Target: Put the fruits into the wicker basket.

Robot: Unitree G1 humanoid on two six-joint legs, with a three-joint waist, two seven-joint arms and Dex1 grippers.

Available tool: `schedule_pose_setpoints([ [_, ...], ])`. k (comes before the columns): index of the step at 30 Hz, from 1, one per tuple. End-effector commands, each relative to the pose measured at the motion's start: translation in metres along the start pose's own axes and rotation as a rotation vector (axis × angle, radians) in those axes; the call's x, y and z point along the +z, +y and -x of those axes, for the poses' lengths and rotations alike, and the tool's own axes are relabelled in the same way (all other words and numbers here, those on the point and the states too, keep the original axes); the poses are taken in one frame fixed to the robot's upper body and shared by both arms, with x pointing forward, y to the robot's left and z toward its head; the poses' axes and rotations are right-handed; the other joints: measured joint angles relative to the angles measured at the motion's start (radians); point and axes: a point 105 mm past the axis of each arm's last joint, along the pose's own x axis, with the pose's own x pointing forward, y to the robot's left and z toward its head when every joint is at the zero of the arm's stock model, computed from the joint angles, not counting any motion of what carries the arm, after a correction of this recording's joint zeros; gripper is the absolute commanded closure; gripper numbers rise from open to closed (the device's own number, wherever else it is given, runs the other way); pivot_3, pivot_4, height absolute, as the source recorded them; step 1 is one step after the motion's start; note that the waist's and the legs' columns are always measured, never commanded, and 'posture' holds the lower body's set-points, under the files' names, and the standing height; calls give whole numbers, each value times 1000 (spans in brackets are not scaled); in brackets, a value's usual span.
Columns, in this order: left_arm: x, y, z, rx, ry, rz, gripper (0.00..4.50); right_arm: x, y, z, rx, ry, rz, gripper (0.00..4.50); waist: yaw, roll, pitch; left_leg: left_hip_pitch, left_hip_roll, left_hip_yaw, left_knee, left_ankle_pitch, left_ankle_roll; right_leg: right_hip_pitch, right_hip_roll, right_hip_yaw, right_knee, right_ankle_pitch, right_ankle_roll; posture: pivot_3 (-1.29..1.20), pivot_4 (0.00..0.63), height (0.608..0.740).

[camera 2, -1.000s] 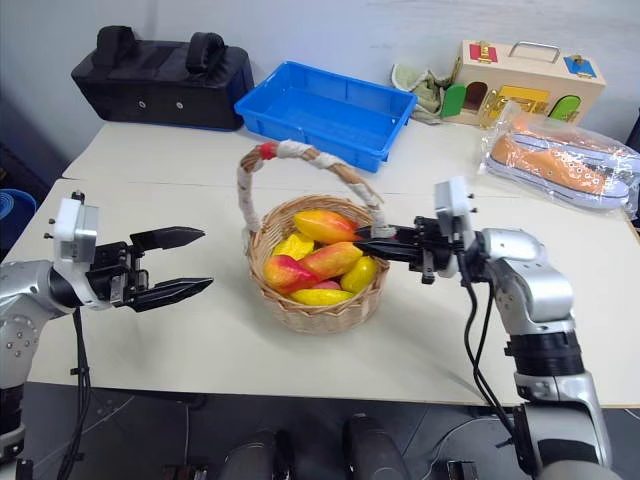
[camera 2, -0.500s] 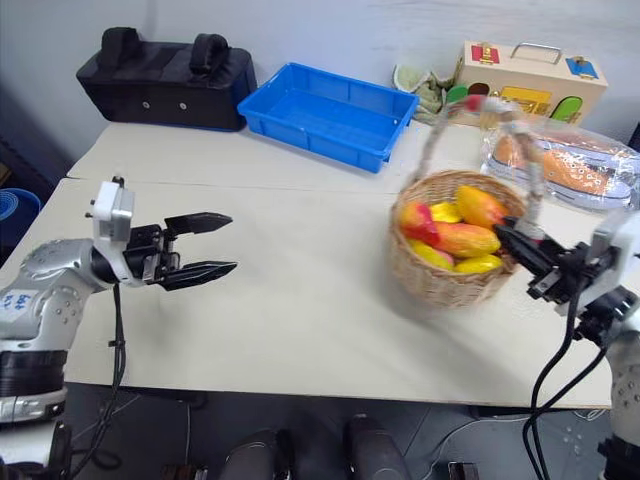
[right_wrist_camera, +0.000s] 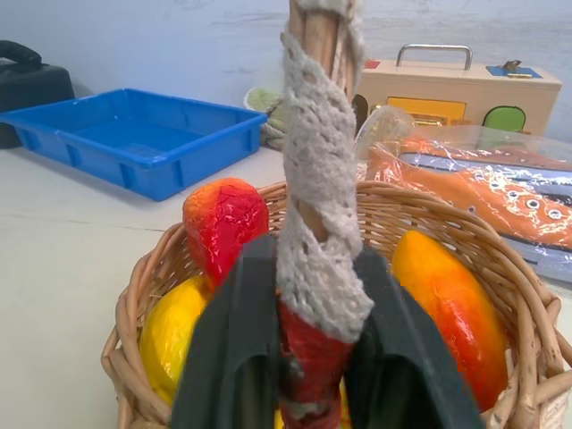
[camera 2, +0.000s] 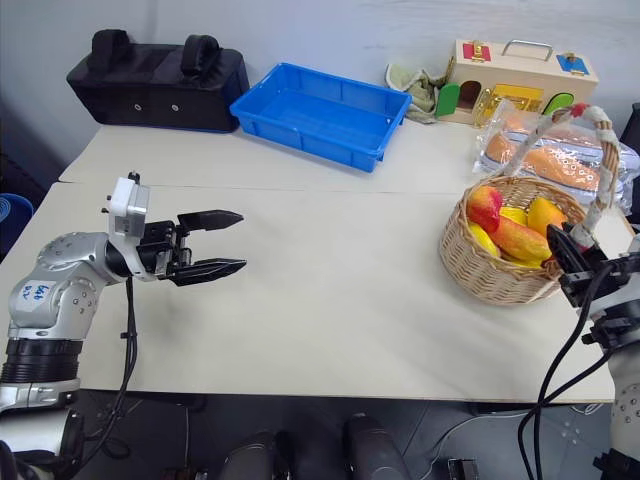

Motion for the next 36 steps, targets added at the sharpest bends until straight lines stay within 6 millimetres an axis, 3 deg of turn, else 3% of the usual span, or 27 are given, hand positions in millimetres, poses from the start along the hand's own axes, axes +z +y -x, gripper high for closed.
schedule_pose_setpoints([
  [1,8,-2,2,8,-9,-49,0,19,-11,6,-8,-48,74,2318,1,0,0,0,0,0,0,0,0,0,0,0,0,0,0,0,150,740],
  [3,8,-2,3,13,-7,-46,0,26,-15,11,-7,-56,128,1629,1,0,0,0,0,0,0,0,0,0,0,0,0,0,0,0,150,740],
  [8,-1,3,10,38,27,-31,0,25,-3,34,158,40,297,51,6,0,0,0,0,-1,-1,0,0,1,1,0,-1,0,1,0,150,740],
  [14,-24,4,30,36,165,-22,0,17,-6,67,227,117,356,51,1,0,0,1,0,-1,-1,0,1,2,0,1,-2,0,1,0,150,740],
  [20,-54,-6,65,157,275,39,0,-26,48,83,562,250,324,51,-10,0,0,2,1,-1,-3,-1,0,2,1,1,-2,-1,1,0,150,740],
  [27,-58,-33,85,304,308,-23,0,-49,91,52,780,193,316,51,-2,-1,0,1,0,-1,0,-2,2,2,-1,1,-2,0,1,0,150,740],
  [31,-50,-37,80,378,284,-92,0,-60,115,25,895,132,311,51,6,-1,0,1,0,-2,0,-2,2,3,-1,0,-2,0,1,0,150,740],
  [36,-42,-41,74,415,249,-119,0,-62,125,4,944,74,313,51,6,-1,0,1,-1,-3,0,-2,3,2,-1,0,-3,0,1,0,150,740],
])
